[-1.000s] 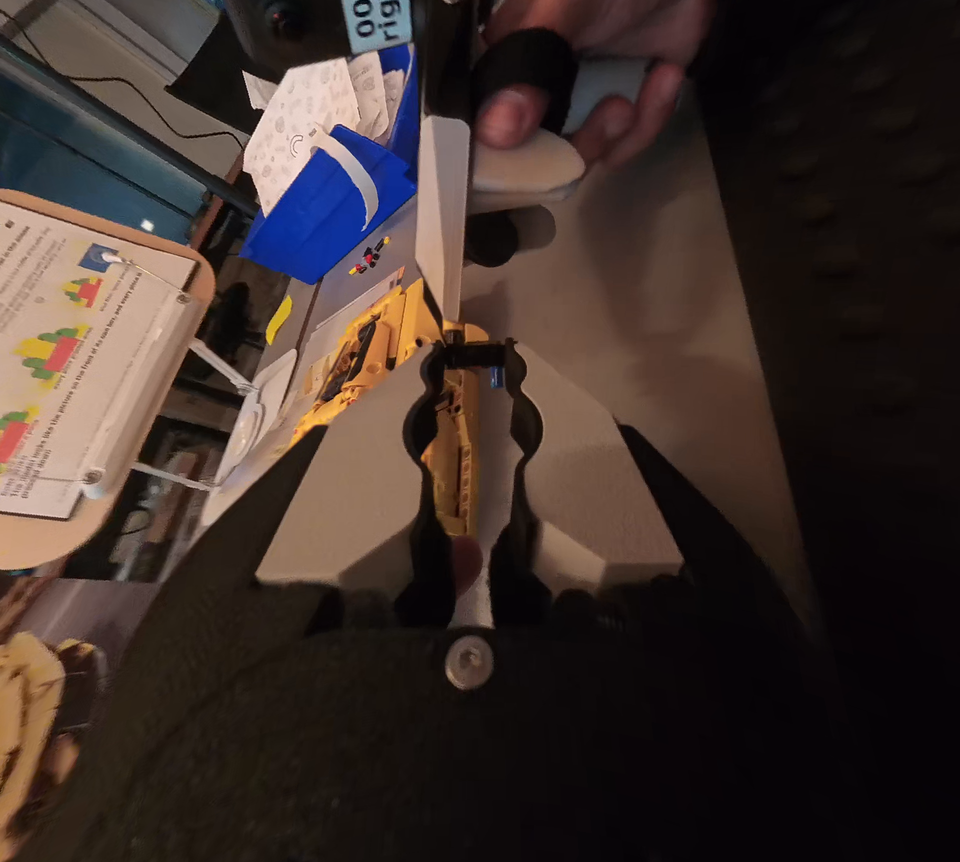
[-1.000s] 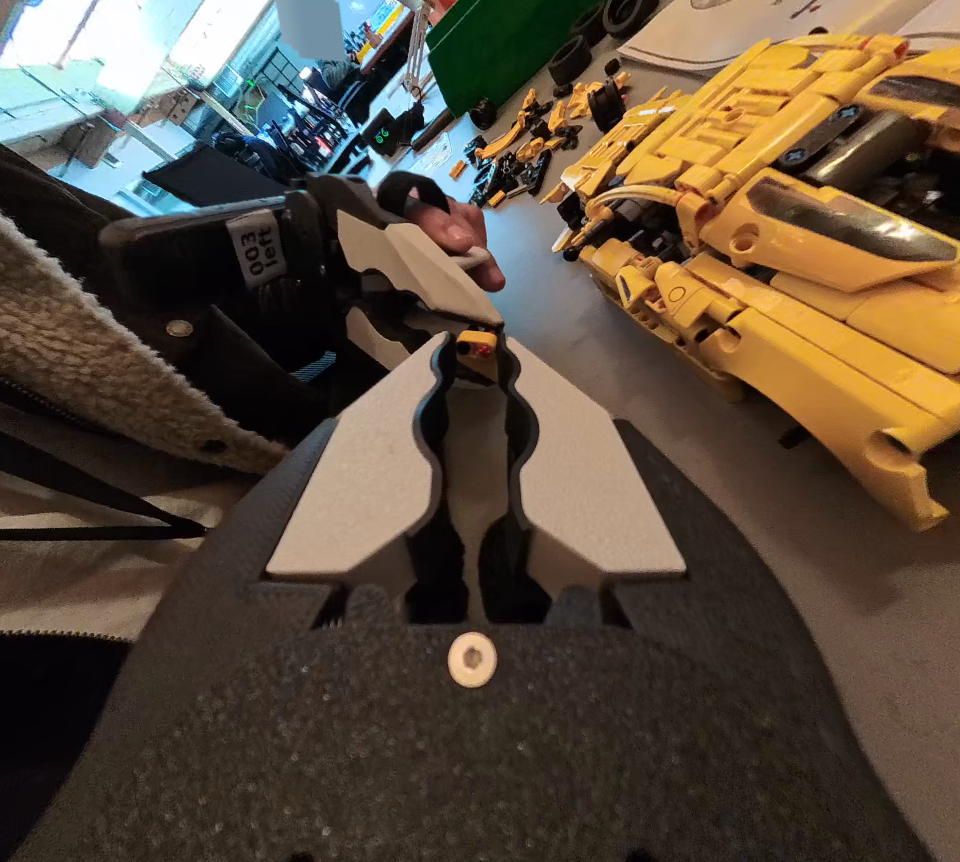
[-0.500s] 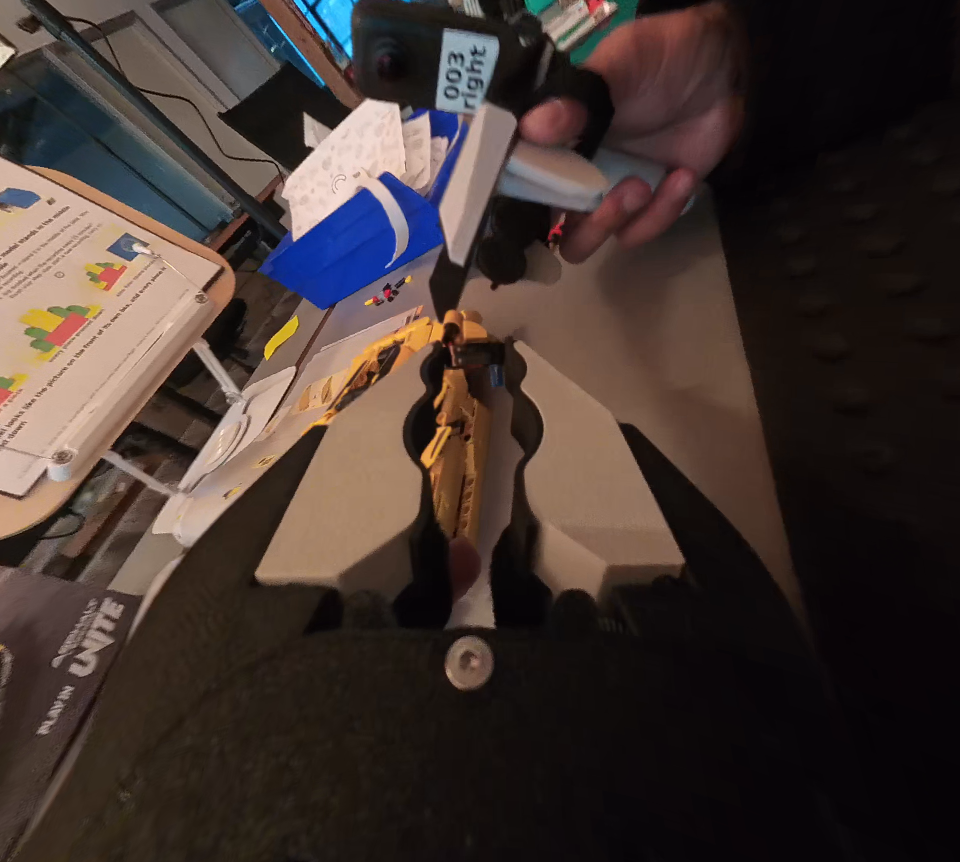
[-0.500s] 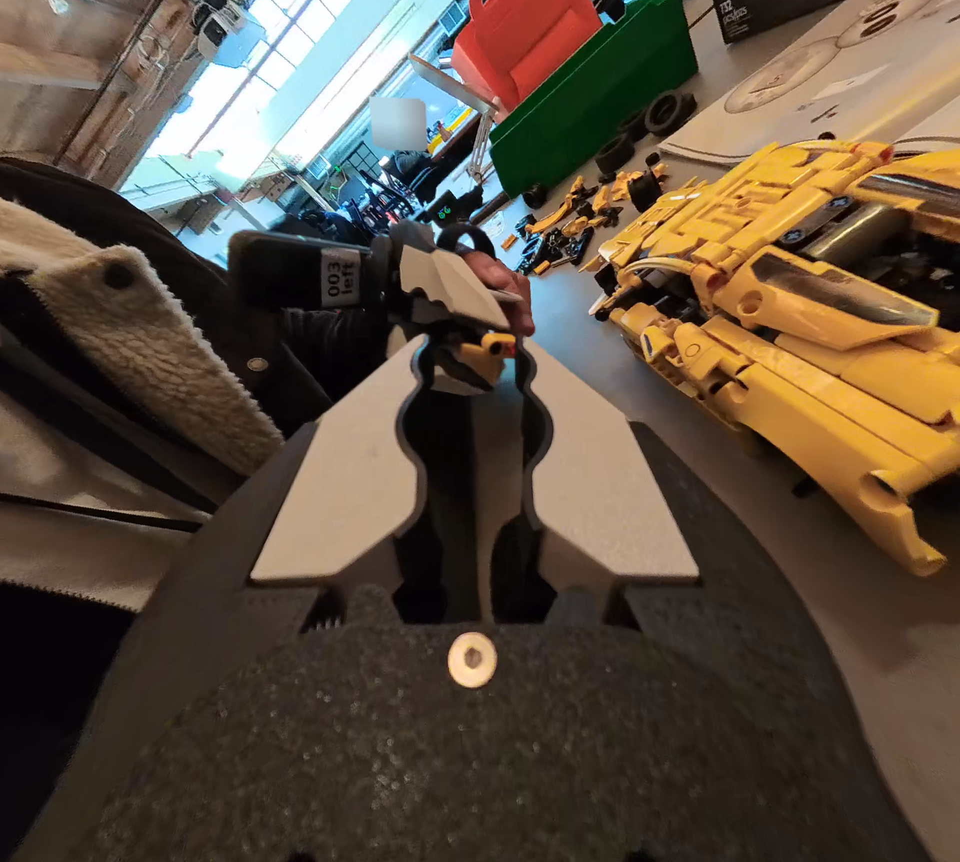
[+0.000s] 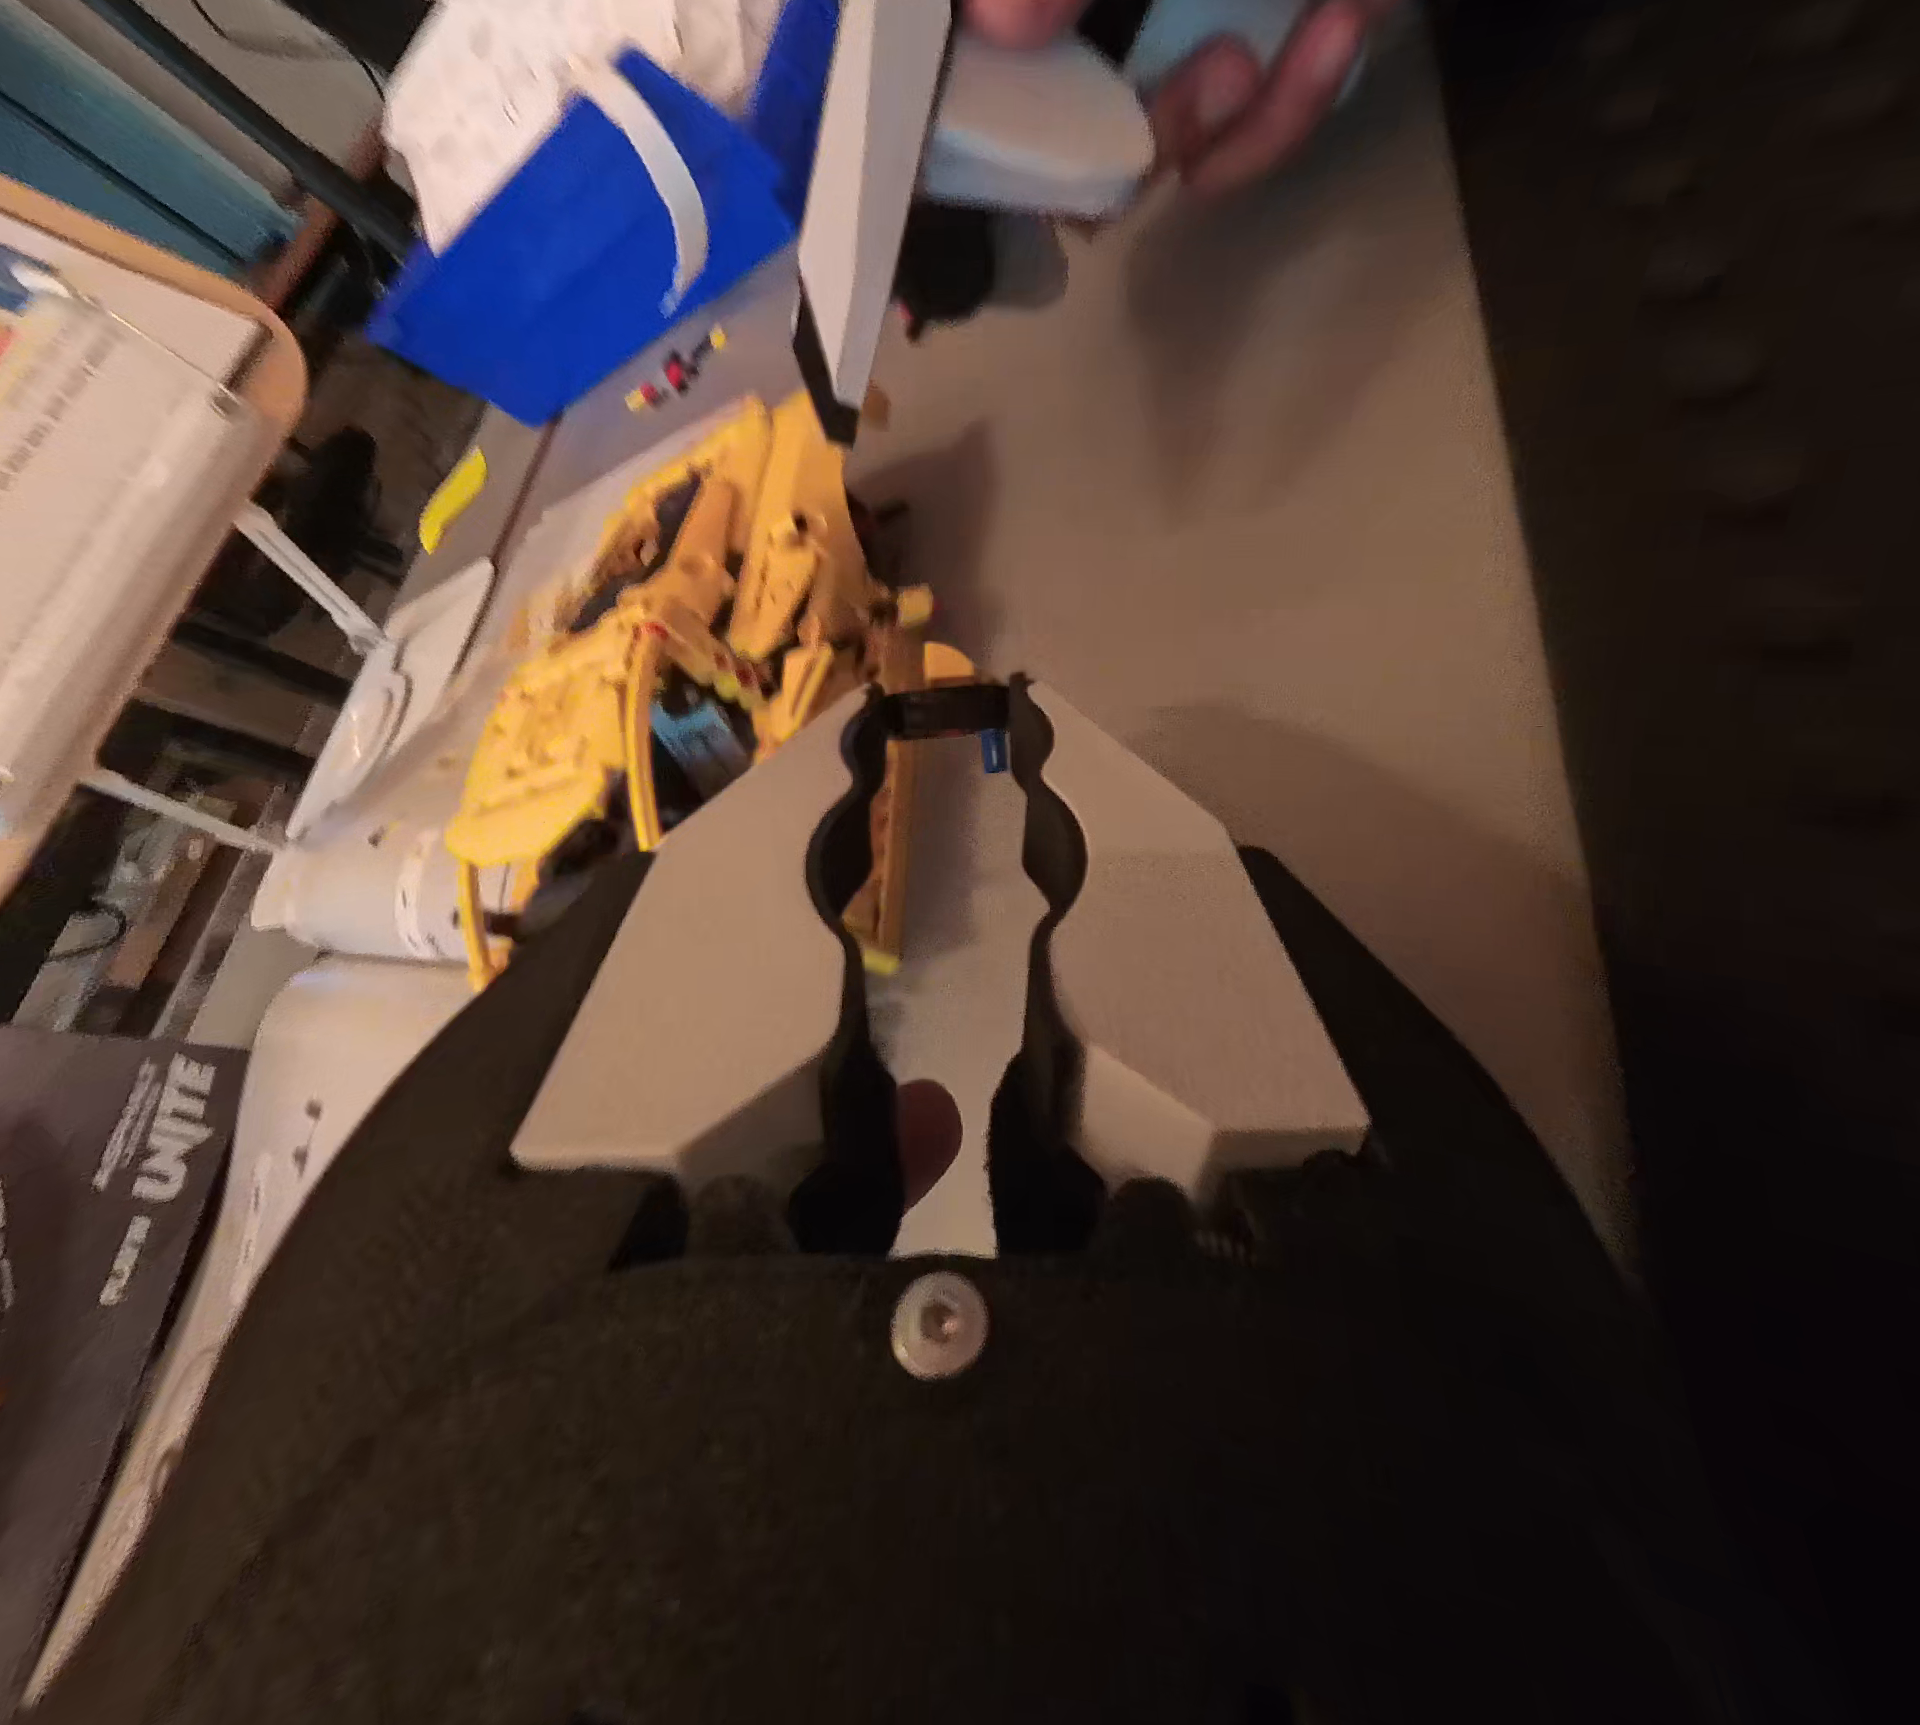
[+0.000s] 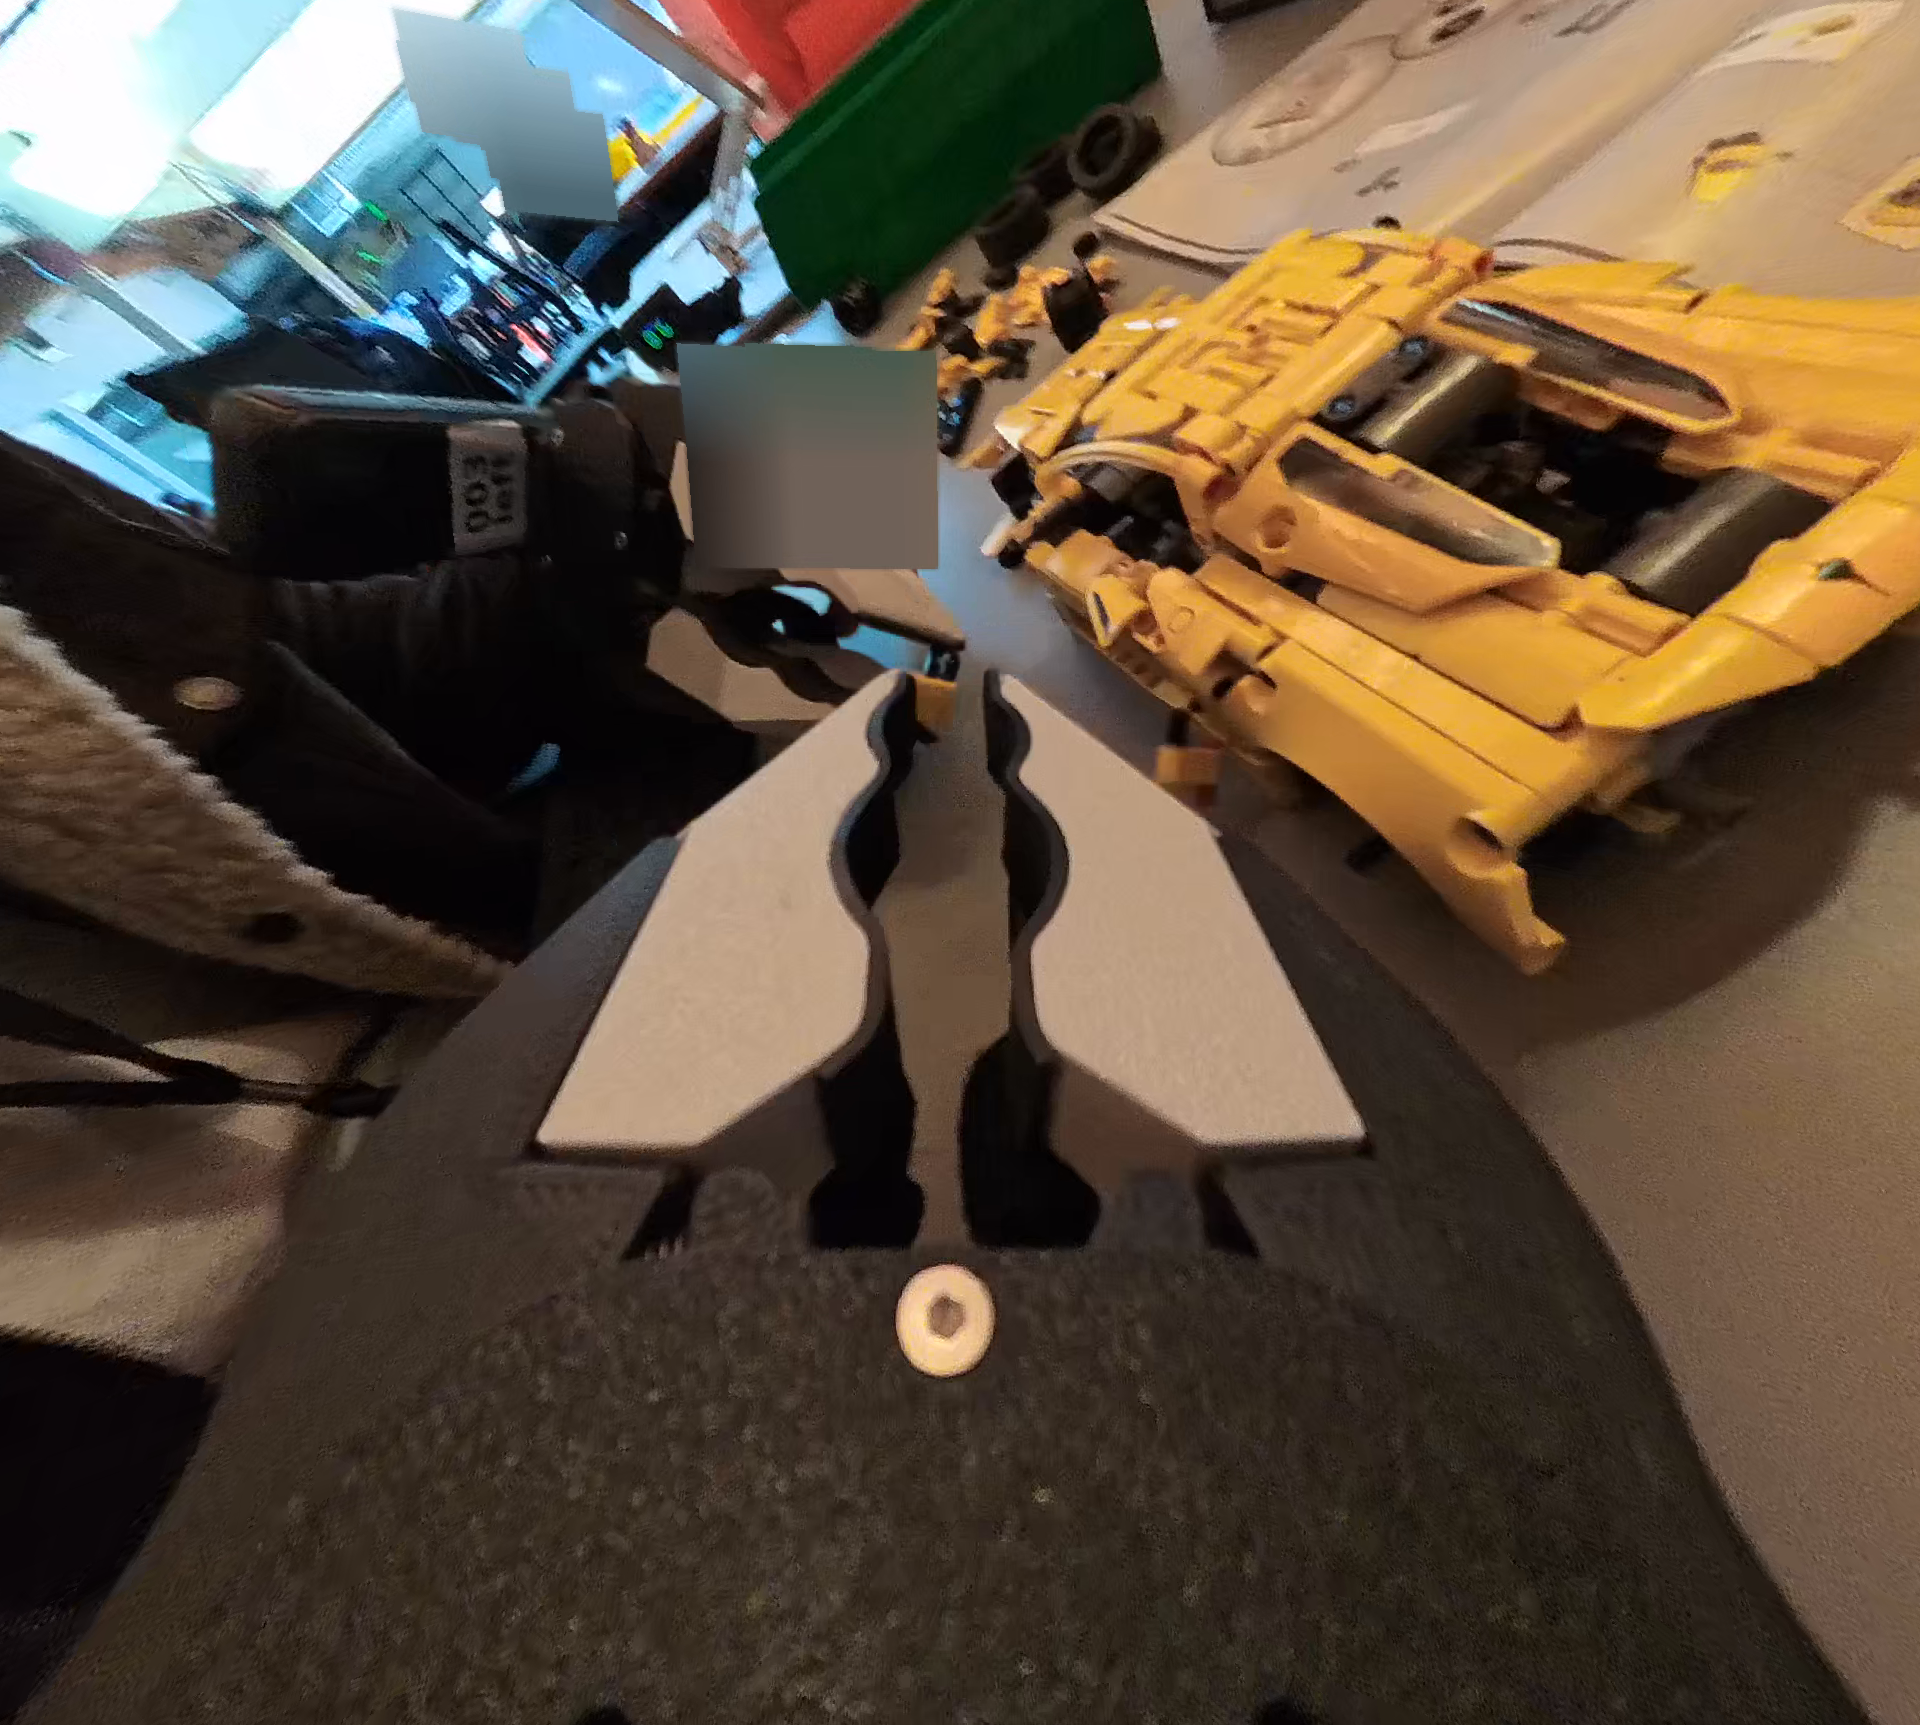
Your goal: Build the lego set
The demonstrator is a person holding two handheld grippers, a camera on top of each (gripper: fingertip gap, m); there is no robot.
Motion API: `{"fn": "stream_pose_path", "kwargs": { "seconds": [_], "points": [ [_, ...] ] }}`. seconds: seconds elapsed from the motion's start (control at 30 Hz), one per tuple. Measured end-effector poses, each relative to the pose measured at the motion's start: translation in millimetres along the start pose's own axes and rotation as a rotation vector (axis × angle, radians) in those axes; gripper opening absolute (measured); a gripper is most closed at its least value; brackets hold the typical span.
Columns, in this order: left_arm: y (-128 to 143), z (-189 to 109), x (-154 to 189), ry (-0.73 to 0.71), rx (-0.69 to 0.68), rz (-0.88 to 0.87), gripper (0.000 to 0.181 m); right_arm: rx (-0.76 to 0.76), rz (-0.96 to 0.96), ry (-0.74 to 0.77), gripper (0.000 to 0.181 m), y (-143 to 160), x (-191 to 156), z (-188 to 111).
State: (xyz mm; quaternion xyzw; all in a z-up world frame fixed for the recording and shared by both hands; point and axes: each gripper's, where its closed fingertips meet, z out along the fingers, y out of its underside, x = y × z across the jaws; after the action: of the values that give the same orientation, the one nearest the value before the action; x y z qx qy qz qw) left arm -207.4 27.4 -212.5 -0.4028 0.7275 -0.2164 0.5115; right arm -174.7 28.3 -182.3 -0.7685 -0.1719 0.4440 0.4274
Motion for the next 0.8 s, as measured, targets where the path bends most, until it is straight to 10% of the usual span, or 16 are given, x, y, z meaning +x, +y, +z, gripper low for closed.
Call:
{"fn": "stream_pose_path", "kwargs": {
  "seconds": [0.4, 0.8],
  "points": [
    [13.0, 2.2, 45.0, 0.305, -0.147, -0.290, 0.024, -0.302, -0.252, 0.335, 0.017, 44.4, 39.5, -1.6],
    [4.9, 1.4, 27.8, 0.192, -0.067, -0.210, 0.023, -0.360, -0.302, 0.366, 0.011, 52.5, 50.4, 2.8]
  ]
}}
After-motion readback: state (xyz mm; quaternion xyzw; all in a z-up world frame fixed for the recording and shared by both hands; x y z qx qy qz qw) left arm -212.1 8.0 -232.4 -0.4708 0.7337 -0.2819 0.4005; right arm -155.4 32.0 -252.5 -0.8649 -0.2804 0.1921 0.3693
